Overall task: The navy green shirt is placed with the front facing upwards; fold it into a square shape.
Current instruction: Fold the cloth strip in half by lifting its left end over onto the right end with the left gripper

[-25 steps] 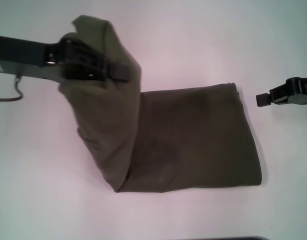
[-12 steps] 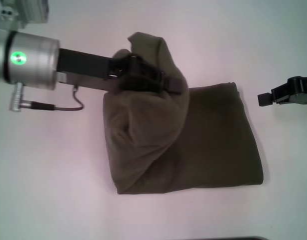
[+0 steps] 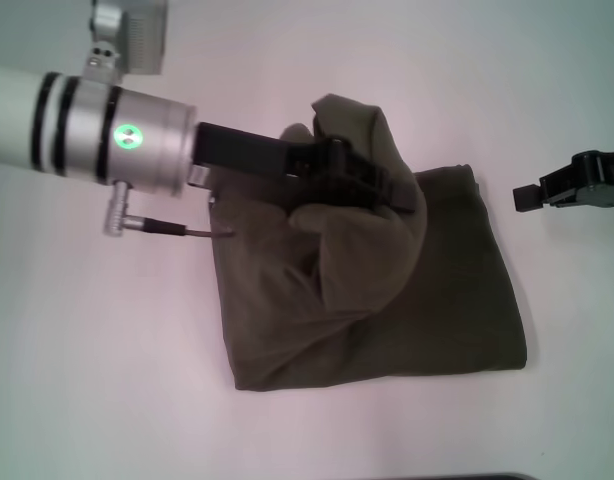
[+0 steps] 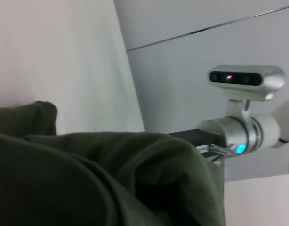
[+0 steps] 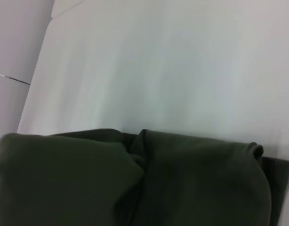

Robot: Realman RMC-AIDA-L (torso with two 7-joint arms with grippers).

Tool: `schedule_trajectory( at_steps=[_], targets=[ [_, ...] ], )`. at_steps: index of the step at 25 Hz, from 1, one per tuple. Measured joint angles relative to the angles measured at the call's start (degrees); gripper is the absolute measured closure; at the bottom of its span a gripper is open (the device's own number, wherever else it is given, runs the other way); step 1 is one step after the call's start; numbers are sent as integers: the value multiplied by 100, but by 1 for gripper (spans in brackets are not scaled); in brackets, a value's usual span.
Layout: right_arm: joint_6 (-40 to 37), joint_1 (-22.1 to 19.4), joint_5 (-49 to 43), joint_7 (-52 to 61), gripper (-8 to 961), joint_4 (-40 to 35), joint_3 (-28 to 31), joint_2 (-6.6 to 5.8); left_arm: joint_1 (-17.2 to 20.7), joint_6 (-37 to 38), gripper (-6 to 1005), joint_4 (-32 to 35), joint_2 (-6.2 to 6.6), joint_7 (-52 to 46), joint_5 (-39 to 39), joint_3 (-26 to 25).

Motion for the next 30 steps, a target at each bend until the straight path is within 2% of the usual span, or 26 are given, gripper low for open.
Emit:
schedule_trajectory(
  at_steps=[5,12,20,30],
  targets=[
    [9,10,0,68,951,0,0,0,-203,-486,935,12,-34,-166,-56,494],
    [35,11,0,146,951,0,-16,-53,-423,-945,934,-948,27,-1397,-15,1731],
    [46,13,0,174,951,0,-17,-68,-983,-1055,933,-782,-11,-1598,180,2026],
    [46,10,0,217,951,0,-48,-70,-1242,-1375,932,-637,-32,-1735,175,2396]
  ],
)
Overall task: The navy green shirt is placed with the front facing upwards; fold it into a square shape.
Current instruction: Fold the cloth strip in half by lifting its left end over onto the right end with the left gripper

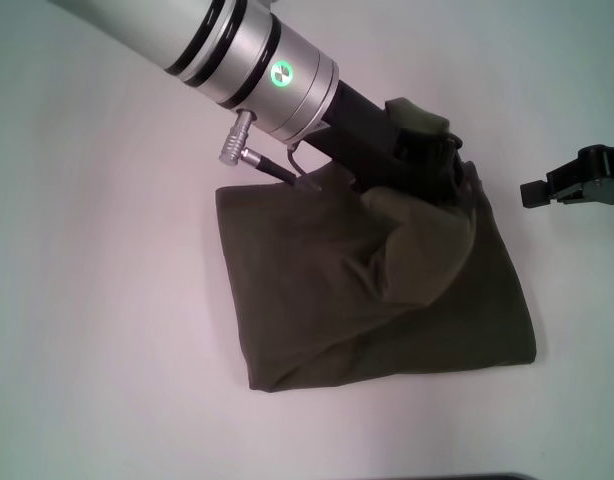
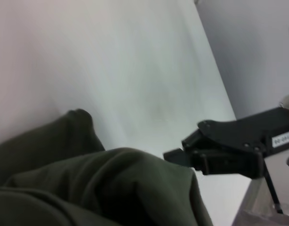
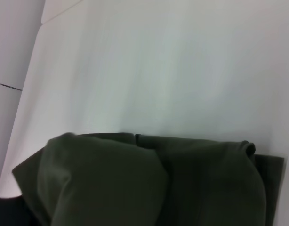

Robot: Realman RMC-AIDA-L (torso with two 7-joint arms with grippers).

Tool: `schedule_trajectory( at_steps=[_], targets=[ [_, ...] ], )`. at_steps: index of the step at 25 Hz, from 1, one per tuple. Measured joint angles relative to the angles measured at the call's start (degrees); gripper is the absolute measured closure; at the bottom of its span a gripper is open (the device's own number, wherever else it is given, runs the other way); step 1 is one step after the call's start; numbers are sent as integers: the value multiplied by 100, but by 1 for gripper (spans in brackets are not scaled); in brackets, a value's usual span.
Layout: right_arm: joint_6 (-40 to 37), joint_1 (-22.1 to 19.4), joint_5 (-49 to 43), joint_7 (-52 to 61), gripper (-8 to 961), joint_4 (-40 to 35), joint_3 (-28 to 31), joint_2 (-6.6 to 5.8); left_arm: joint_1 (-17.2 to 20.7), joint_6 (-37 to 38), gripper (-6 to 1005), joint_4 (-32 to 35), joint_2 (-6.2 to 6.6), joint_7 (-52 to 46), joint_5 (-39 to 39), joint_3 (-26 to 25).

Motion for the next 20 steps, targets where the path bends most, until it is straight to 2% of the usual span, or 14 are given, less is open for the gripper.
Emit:
schedule_trajectory(
  at_steps=[6,20],
  targets=[
    [-2,-2,0,28,951,0,-10,0,-23,-189,932,119,24,-3,23,42],
    [40,10,0,70,951,0,-3,-17,-4,-27,930,141,17,105,-18,88]
  ],
)
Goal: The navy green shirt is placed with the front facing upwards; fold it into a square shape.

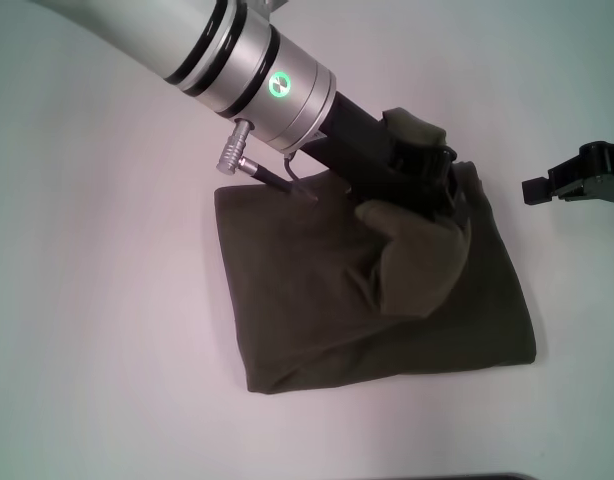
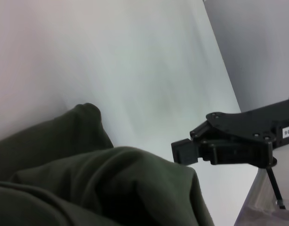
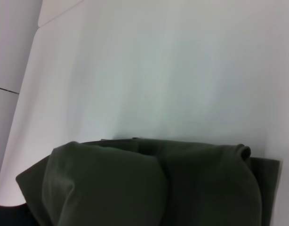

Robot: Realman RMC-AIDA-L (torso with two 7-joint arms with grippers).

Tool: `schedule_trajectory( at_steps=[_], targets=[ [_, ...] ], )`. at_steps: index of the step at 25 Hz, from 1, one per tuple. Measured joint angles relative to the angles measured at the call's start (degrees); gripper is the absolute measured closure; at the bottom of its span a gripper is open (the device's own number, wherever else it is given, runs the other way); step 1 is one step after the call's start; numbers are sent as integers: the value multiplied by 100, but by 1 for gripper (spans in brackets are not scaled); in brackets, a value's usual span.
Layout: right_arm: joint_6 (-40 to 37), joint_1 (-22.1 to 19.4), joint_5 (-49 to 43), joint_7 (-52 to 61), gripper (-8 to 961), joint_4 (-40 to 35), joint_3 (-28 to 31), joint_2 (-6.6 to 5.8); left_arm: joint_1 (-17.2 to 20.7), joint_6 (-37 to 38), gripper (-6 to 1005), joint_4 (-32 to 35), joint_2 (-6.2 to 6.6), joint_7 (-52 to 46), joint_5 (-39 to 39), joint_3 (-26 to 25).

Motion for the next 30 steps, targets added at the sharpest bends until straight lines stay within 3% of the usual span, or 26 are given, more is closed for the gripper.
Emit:
schedule_trajectory(
  at_steps=[4,14,21,24,28,29,30],
  targets=[
    [5,-5,0,3,950,0,0,0,21,31,930,-78,-16,31,-17,14],
    [-10,-34,0,5,949,0,0,-30,9,68,560,-330,-10,-12,-233,27],
    [-17,-44,0,5,948,0,8,-62,50,215,557,-420,29,18,-259,-24],
    [-71,-14,0,8,947,0,11,-84,194,470,555,-479,126,99,-220,-168],
    [-207,43,18,51,946,-1,42,-120,761,955,555,-677,375,313,-215,-762],
    [-254,67,28,101,946,-38,53,-129,761,955,555,-677,375,313,-215,-762],
    [-309,96,40,170,946,-116,55,-133,1005,1184,555,-727,468,474,-239,-1106]
  ],
)
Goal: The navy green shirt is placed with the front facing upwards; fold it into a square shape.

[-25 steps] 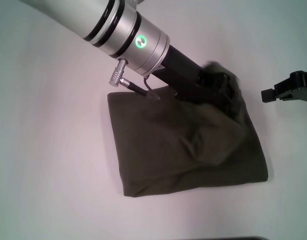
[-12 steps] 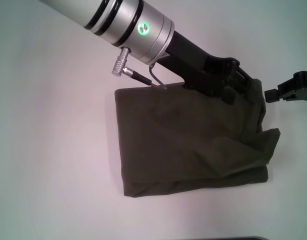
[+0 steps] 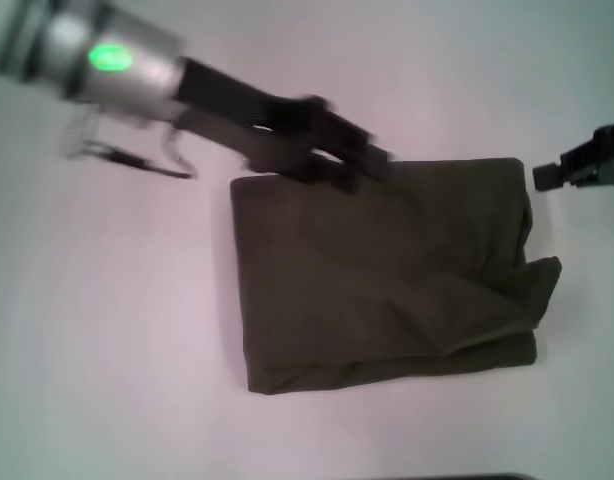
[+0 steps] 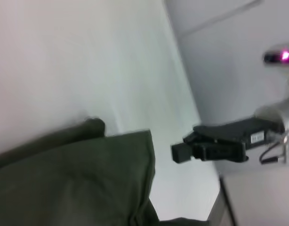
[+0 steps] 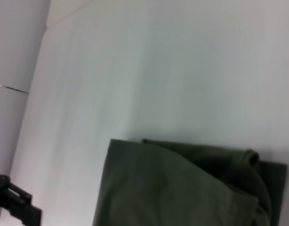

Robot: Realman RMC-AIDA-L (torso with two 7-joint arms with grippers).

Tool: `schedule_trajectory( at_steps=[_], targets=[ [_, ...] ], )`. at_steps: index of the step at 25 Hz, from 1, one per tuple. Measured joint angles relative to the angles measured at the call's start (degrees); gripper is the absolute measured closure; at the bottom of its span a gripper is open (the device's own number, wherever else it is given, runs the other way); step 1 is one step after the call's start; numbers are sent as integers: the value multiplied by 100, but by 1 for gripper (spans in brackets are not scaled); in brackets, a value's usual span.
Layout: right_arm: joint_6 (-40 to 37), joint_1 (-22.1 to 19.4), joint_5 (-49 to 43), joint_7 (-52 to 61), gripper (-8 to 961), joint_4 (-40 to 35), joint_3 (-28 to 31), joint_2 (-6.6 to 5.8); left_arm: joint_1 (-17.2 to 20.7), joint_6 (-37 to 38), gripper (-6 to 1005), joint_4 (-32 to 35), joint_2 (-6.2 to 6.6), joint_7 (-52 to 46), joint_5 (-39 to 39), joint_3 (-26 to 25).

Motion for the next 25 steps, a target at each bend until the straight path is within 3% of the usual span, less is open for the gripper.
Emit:
schedule_trajectory(
  at_steps=[1,5,10,16,20,25],
  targets=[
    [-45,25,10,70,946,-86,1,-2,251,199,555,-50,77,149,-10,-396],
    [-274,212,70,344,945,-596,-7,52,730,439,555,-146,171,383,-13,-1039],
    [-359,637,-89,520,944,-647,-295,92,1210,677,556,-205,277,568,-13,-1725],
    [-250,938,-530,719,945,-665,-783,221,1477,806,556,-238,283,678,-18,-2018],
    [-315,866,-583,799,946,-747,-797,170,1507,793,556,-236,283,711,-19,-2035],
    [-504,632,-917,766,780,-836,-801,108,1512,742,555,-193,264,807,-20,-2116]
  ],
)
